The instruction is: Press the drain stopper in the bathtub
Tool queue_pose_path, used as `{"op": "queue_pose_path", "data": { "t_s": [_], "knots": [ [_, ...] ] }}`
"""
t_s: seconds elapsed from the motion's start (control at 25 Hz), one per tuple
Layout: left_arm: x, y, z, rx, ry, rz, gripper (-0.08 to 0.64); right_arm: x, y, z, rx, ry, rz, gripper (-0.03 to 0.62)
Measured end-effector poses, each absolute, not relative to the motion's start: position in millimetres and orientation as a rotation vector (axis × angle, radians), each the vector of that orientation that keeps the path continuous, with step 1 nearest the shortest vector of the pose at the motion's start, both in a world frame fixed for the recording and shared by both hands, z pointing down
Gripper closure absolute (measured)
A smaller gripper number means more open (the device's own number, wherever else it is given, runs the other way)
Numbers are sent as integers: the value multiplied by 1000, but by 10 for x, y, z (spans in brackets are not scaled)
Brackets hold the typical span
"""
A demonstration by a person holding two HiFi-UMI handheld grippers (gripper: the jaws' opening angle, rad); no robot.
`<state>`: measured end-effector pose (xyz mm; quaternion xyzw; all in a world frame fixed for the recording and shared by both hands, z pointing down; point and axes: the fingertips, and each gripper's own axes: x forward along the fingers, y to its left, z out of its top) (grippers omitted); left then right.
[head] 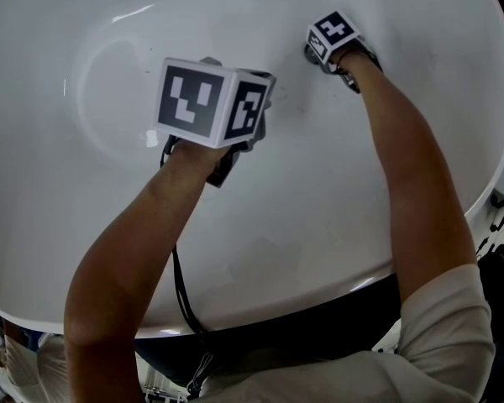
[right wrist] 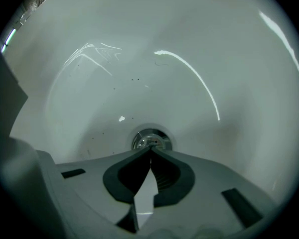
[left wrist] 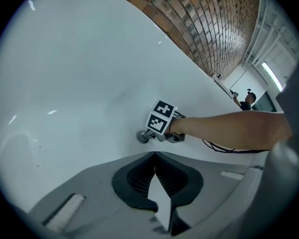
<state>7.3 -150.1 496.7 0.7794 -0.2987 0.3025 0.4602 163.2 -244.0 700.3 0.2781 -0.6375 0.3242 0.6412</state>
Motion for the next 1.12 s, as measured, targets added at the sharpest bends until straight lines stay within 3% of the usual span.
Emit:
{"op": "queue_pose_path", "data": {
  "t_s": [0.64, 1.12],
  "knots": [
    [41, -1530, 4956, 1930, -753, 750, 551, 1594, -2477, 6959, 596, -1445, 671, 577],
    [-87, -1589, 4260, 2023, -834, 744, 551, 1214, -2910, 5911, 729, -1557, 570, 577]
  ]
}}
